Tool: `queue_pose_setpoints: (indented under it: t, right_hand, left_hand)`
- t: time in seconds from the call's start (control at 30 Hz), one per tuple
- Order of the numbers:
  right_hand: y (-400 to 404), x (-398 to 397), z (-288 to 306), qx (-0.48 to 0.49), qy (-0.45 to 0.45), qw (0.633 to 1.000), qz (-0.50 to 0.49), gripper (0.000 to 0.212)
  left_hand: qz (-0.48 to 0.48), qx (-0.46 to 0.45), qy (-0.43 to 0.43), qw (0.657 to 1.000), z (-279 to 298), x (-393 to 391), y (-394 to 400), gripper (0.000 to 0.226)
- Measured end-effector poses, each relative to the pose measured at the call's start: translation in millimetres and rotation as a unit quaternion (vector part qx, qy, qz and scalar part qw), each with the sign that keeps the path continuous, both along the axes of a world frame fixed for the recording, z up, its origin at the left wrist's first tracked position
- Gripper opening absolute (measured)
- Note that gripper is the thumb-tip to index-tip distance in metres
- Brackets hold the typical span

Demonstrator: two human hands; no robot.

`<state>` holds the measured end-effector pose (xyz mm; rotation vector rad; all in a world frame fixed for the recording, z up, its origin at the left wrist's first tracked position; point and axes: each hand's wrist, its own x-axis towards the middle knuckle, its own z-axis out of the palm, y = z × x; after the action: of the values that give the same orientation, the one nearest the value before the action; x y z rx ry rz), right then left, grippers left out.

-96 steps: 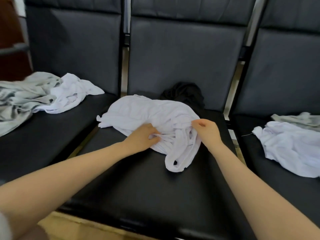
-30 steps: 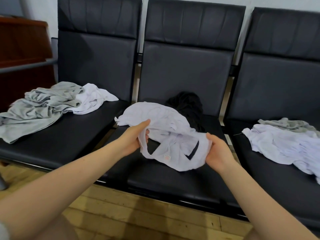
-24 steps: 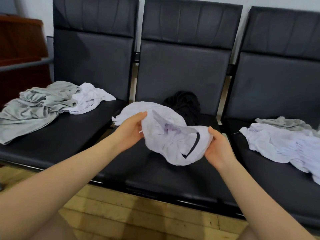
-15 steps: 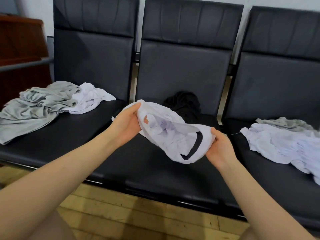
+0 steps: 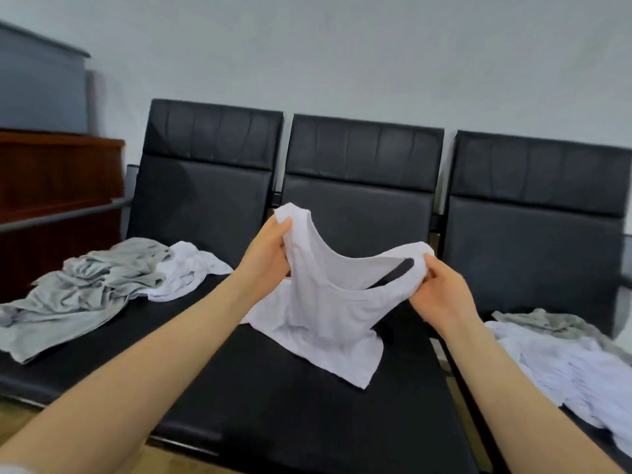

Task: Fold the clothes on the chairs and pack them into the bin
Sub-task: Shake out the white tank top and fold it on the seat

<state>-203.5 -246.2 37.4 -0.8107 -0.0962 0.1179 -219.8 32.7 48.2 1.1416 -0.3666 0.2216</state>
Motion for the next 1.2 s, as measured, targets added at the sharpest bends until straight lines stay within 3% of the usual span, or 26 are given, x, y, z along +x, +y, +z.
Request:
queue_pose_setpoints:
  t: [0.17, 0.27, 0.43, 0.6, 0.73, 0.87, 0.97, 1.03, 1.2]
  right_hand:
    - [4.3, -9.4, 105.2, -0.008, -0.056, 0.997, -0.045, 0.028]
    - [12.5, -30.3, 157.4, -0.042, -0.138, 0.987, -0.065, 0.020]
    - [12.8, -56.5, 229.2, 0.033, -0.257, 0.964, -0.063, 0.019]
    - [7.4, -67.7, 272.6, -0.002, -0.343, 0.932, -0.115, 0.048]
    - [11.9, -54.8, 249.1, -0.143, -0.263, 0.924, -0.238, 0.057]
    - [-3.4, -41.3, 220.4, -0.126, -0.119, 0.951, -0.257, 0.047]
    - [-17.4, -36.2, 208.1, -0.102, -0.059, 0.964, -0.239, 0.031]
    - [-22.1, -35.4, 199.1, -0.083, -0.049, 0.974, -0.204, 0.035]
    - [-21.2, -40.6, 175.2, -0.093, -0.090, 0.986, -0.106, 0.041]
  left_hand:
    - [0.071, -0.021, -0.063, 0.995, 96.0, -6.9, -6.9, 0.040]
    - [0.080, -0.066, -0.084, 0.991, 149.3, -21.3, -10.5, 0.032]
    - [0.093, -0.058, -0.163, 0.981, 224.5, -53.7, -21.2, 0.016]
    - [0.119, -0.082, -0.232, 0.962, 280.0, -73.3, -23.3, 0.015]
    - [0.220, -0.037, -0.117, 0.968, 257.1, -48.3, -28.2, 0.035]
    - [0.246, -0.027, -0.004, 0.969, 220.9, -28.9, -30.7, 0.036]
    - [0.207, -0.057, 0.037, 0.976, 207.4, -22.1, -32.7, 0.028]
    - [0.174, -0.065, 0.055, 0.981, 199.0, -20.2, -38.8, 0.036]
    - [0.066, -0.099, 0.050, 0.992, 170.7, -21.1, -59.5, 0.019]
